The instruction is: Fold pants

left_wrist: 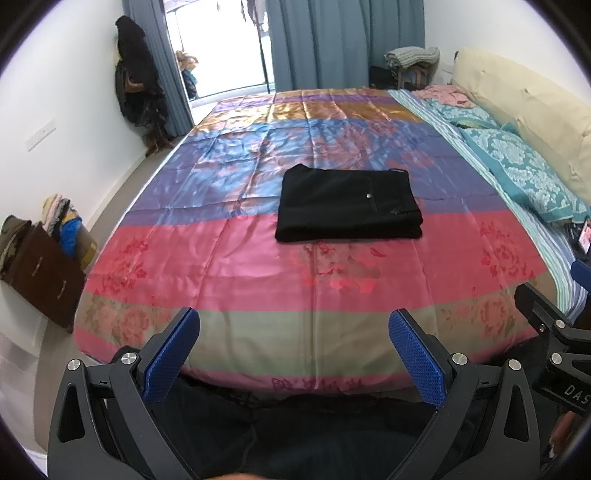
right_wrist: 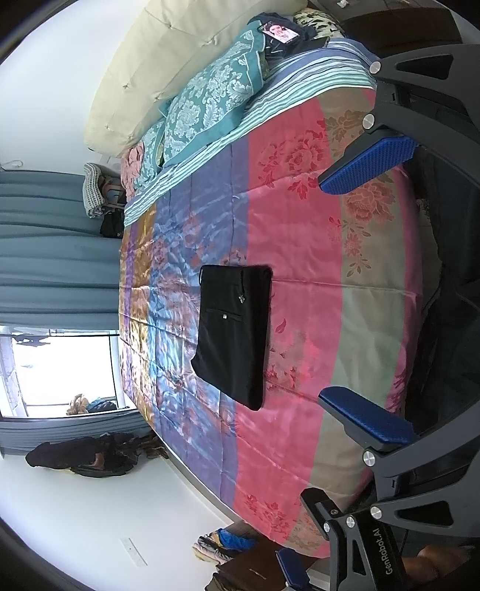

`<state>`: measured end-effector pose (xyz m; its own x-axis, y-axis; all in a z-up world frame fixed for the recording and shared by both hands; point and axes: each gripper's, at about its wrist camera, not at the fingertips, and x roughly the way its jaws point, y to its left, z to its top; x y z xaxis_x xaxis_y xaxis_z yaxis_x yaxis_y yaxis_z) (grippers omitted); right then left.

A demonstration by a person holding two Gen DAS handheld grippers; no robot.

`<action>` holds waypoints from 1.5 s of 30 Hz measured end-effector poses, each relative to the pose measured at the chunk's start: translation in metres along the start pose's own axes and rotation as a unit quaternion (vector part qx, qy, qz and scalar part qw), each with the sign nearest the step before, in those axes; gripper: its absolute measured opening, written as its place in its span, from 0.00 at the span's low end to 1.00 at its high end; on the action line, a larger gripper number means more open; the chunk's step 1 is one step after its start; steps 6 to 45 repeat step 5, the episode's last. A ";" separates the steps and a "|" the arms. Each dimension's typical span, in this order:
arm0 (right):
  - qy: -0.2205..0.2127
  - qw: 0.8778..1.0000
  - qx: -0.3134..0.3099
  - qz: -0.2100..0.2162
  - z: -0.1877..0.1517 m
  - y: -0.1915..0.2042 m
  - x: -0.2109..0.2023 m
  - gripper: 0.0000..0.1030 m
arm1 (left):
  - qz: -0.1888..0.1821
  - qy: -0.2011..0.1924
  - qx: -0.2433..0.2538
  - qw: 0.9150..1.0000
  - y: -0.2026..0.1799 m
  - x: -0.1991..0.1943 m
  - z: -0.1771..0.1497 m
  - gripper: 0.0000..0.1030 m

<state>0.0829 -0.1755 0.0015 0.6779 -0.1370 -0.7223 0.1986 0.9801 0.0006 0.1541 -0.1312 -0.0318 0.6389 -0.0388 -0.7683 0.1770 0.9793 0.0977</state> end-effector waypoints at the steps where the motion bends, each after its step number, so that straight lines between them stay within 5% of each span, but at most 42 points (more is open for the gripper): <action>1: 0.000 1.000 0.000 0.000 0.000 0.000 0.000 1.00 | -0.004 -0.002 0.001 1.000 0.000 -0.001 0.000 1.00; 45: 0.000 1.000 0.000 0.002 0.000 0.000 0.000 1.00 | -0.002 -0.012 0.011 1.000 -0.003 -0.006 0.000 1.00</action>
